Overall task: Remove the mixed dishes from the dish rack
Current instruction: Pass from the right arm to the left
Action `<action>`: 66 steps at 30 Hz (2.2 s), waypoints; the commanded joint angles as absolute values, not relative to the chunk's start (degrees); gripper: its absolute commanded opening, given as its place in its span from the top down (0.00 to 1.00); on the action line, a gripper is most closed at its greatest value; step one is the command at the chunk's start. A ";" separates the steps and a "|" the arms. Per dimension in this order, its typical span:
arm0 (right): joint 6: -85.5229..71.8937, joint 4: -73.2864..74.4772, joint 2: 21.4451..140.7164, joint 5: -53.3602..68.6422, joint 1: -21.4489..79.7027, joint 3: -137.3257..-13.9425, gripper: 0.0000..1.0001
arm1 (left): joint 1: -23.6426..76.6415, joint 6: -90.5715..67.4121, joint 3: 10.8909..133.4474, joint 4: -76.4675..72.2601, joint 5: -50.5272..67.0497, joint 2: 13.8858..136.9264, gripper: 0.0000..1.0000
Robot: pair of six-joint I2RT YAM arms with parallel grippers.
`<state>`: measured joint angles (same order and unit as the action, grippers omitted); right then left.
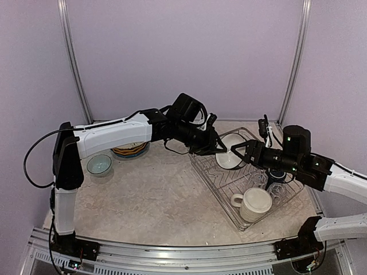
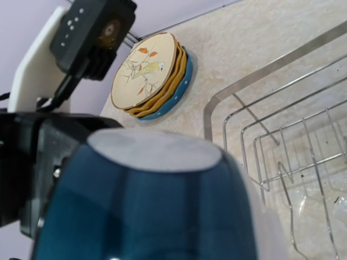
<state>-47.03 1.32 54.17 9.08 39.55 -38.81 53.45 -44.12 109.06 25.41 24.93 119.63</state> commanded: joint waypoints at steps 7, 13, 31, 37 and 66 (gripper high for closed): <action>-48.60 -10.27 53.10 14.85 40.16 -38.03 0.90 | 53.00 -46.85 111.74 27.96 21.83 120.35 0.84; -52.17 -11.17 53.41 14.53 40.13 -37.40 0.91 | 52.95 -46.04 110.66 27.79 19.78 119.85 0.90; -54.99 -14.32 54.99 15.14 40.16 -38.77 0.96 | 55.00 -39.97 108.80 29.24 10.46 116.60 0.80; -55.64 -15.99 55.28 15.62 40.15 -37.90 0.85 | 55.08 -39.91 108.82 28.52 11.85 116.92 0.95; -36.35 11.44 54.71 2.65 40.08 -51.06 0.00 | 44.01 -38.03 96.96 47.06 -6.82 94.58 1.00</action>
